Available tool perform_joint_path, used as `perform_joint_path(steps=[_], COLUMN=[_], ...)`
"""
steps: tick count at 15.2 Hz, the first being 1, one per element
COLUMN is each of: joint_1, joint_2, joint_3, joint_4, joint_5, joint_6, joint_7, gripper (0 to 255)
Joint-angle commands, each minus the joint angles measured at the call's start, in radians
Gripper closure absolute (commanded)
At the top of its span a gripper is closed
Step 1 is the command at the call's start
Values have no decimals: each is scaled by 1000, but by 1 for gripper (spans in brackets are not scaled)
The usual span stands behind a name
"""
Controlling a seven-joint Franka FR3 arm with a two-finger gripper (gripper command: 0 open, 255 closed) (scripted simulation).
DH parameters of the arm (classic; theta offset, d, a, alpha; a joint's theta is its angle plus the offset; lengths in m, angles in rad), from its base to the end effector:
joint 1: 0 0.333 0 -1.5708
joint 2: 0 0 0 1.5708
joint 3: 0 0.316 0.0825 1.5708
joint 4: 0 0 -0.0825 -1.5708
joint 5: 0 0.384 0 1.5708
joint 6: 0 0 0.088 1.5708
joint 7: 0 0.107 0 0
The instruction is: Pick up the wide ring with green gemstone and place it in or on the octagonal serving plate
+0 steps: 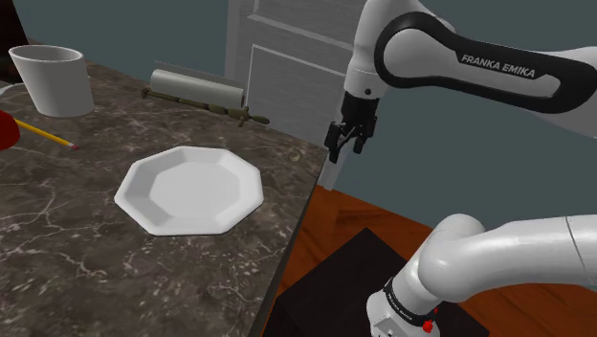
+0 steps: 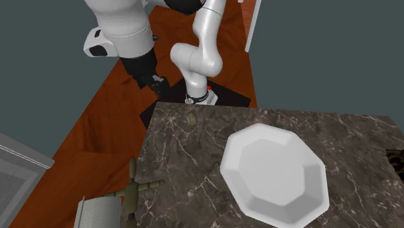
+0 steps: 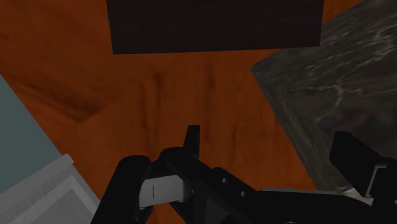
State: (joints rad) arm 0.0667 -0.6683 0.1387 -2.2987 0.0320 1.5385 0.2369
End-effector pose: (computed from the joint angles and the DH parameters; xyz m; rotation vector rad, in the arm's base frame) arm 0.3267 0.0827 0.5743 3.0650 -0.1008 -0.1280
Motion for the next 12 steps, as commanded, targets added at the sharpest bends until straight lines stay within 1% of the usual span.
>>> perform_joint_path(steps=[1,4,7,12], joint_1=[15,50,96,119], joint_2=[30,76,128,221], joint_3=[32,65,88,162], joint_4=[54,123,198,340], joint_5=[28,55,70,97], joint_6=[-9,-10,-10,-16], joint_7=[35,90,151,234], gripper=[0,0,0,0])
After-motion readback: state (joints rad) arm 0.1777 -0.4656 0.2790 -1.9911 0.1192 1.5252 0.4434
